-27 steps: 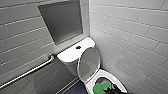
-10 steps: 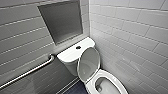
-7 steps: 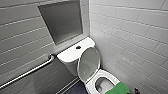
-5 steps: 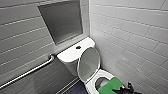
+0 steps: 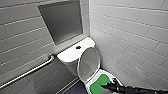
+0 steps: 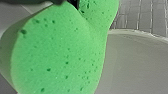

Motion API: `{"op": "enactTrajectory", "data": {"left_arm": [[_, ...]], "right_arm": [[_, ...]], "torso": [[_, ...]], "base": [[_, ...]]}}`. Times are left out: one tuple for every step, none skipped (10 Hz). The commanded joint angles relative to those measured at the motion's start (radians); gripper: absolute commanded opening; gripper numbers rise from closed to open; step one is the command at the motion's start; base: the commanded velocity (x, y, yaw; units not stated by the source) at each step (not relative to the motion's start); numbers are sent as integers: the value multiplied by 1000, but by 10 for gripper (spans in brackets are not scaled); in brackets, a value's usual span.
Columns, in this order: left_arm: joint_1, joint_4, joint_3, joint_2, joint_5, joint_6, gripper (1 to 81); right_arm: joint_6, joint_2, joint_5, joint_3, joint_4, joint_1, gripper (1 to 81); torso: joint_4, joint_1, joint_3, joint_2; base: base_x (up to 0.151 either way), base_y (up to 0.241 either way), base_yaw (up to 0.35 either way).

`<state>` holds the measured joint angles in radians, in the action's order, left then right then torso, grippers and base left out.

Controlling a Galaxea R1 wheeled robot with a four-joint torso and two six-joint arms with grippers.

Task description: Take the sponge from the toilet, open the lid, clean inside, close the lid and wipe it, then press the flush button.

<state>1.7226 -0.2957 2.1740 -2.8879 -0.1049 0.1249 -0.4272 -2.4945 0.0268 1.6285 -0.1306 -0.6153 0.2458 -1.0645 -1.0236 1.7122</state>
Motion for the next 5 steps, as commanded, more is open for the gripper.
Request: {"op": "enactTrajectory", "data": {"left_arm": [[30,-3,-16,15,76,-1,811],[30,-2,-16,16,76,-1,811],[33,-2,-13,16,76,-1,811],[33,-2,-6,16,76,-1,811],[35,-2,-6,16,76,-1,811]], "right_arm": [[-2,-117,35,107,-20,125,10],[-2,-158,-17,166,-35,119,10],[-4,-190,-30,216,-55,119,10],[-4,-229,-31,287,-79,116,10],[-2,-261,-31,340,-87,114,10]], "torso": [[0,0,0,0],[0,0,0,0],[0,0,0,0],[0,0,0,0],[0,0,0,0]], "base": [[0,0,0],[0,0,0],[0,0,0],[0,0,0],[0,0,0]]}}
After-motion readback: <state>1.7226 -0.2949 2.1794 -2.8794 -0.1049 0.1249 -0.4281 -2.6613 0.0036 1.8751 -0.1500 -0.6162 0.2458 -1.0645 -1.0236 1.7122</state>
